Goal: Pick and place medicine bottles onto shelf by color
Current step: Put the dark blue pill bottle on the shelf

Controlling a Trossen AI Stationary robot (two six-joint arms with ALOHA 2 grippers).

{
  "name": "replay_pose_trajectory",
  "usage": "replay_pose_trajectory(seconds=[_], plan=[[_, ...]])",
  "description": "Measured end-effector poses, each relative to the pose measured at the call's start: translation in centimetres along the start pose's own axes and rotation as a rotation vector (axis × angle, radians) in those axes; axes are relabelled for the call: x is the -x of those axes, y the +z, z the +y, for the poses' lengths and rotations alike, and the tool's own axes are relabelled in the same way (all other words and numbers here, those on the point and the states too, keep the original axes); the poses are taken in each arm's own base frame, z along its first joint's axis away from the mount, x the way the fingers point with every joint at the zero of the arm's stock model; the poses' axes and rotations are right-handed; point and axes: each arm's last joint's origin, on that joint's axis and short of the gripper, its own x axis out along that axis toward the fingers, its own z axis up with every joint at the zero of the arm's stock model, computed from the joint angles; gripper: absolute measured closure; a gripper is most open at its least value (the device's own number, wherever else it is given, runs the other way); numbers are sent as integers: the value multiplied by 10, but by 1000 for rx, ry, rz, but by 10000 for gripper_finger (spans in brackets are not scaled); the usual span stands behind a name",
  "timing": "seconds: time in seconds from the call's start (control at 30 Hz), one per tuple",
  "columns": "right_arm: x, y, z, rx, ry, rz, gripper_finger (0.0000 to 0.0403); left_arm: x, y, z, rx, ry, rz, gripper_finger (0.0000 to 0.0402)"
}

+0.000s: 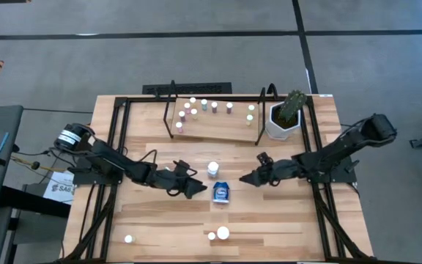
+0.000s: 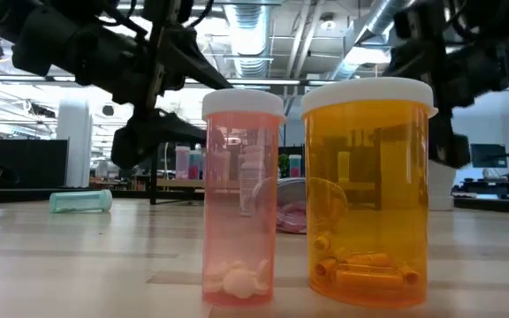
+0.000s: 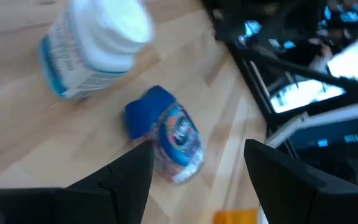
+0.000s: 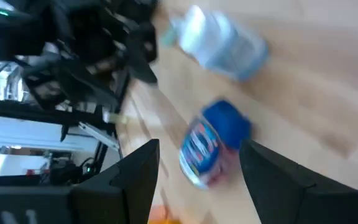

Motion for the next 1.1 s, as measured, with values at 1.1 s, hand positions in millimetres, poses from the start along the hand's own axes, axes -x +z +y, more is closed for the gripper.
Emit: replay_pose_trajectory(seconds=[1.1], plan=[[-104,-19,-10,-132,-119,188,159,-65,-19,15,116,93,150,164]])
